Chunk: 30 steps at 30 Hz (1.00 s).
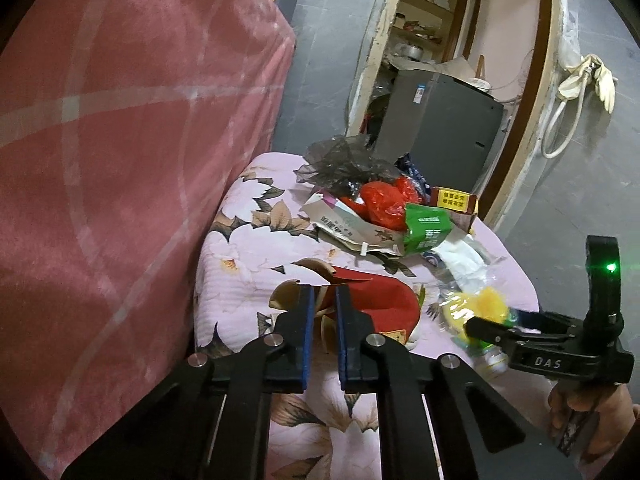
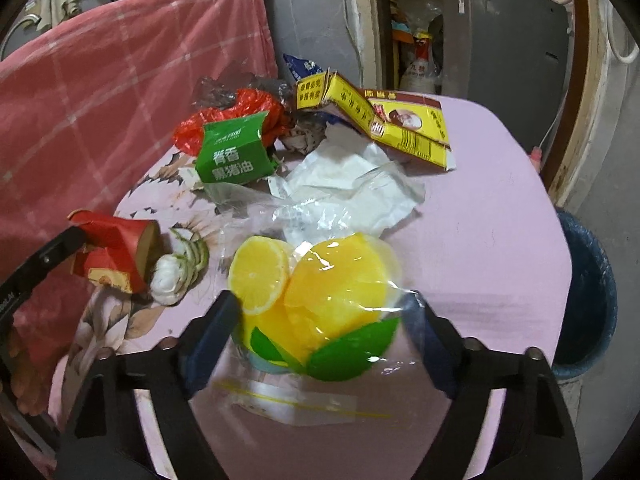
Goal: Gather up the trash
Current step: 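Close the left gripper on the red paper box while the right gripper closes on the clear lemon-candy bag, then lift the red box with the left gripper while the right gripper carries the bag toward the blue bin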
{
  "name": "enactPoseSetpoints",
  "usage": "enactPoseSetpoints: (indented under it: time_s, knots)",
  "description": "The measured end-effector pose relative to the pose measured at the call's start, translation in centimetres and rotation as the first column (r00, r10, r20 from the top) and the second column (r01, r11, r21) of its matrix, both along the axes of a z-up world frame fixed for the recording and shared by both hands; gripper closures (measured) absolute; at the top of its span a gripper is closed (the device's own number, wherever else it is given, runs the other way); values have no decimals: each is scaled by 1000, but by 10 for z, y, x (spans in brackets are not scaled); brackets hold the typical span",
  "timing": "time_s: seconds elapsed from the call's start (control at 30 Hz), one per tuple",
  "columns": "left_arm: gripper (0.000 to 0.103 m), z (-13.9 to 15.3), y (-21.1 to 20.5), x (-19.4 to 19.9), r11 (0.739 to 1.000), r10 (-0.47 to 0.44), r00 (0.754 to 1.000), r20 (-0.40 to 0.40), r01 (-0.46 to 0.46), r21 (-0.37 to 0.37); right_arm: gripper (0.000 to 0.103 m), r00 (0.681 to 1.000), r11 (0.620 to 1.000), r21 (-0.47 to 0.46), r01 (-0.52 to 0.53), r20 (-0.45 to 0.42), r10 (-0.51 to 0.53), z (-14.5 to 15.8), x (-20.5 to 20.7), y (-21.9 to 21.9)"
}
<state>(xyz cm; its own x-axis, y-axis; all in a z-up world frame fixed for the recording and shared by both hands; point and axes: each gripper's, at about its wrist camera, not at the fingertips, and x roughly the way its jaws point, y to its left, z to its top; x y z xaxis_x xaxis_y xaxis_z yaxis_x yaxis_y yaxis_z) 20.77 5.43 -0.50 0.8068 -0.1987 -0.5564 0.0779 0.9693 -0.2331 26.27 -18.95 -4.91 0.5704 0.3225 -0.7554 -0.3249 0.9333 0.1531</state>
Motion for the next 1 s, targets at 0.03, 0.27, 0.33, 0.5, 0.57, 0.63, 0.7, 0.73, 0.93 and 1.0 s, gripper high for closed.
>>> enactPoseSetpoints:
  time_s: [0.03, 0.27, 0.33, 0.5, 0.57, 0.63, 0.7, 0.73, 0.93, 1.0]
  knots:
    - [97, 0, -1, 0, 1000, -4, 1000, 1, 4, 0, 35, 1000, 1000, 9, -3, -10, 3, -2, -1, -1]
    - [100, 4, -7, -7, 999, -44, 999, 5, 45, -2, 59, 1000, 999, 37, 9, -9, -8, 1, -8, -6]
    - [100, 4, -10, -11, 998, -57, 998, 4, 57, 6, 67, 1000, 999, 48, 8, -11, -8, 2, -11, -8]
    - [100, 5, -20, -23, 996, -85, 996, 8, 85, 25, 89, 1000, 997, 83, 8, -8, -8, 2, -20, -15]
    - [100, 4, -24, -25, 995, -95, 995, 7, 95, 37, 94, 1000, 993, 114, 5, -8, -4, 3, -23, -18]
    - [100, 4, -27, -26, 993, -106, 994, 3, 106, 47, 96, 1000, 990, 142, 1, 1, -1, 4, -28, -21]
    - [100, 4, -31, -27, 992, -114, 993, -1, 114, 55, 97, 1000, 986, 164, -7, 18, 5, 7, -34, -22]
    - [100, 4, -32, -28, 991, -120, 993, -3, 120, 55, 98, 1000, 986, 168, -10, 27, 6, 8, -36, -23]
    - [100, 1, -41, -33, 988, -129, 992, -12, 130, 87, 98, 995, 983, 178, -34, 100, 16, 17, -56, -22]
    - [99, 0, -44, -35, 987, -128, 992, -16, 129, 92, 98, 994, 983, 179, -39, 111, 20, 19, -60, -21]
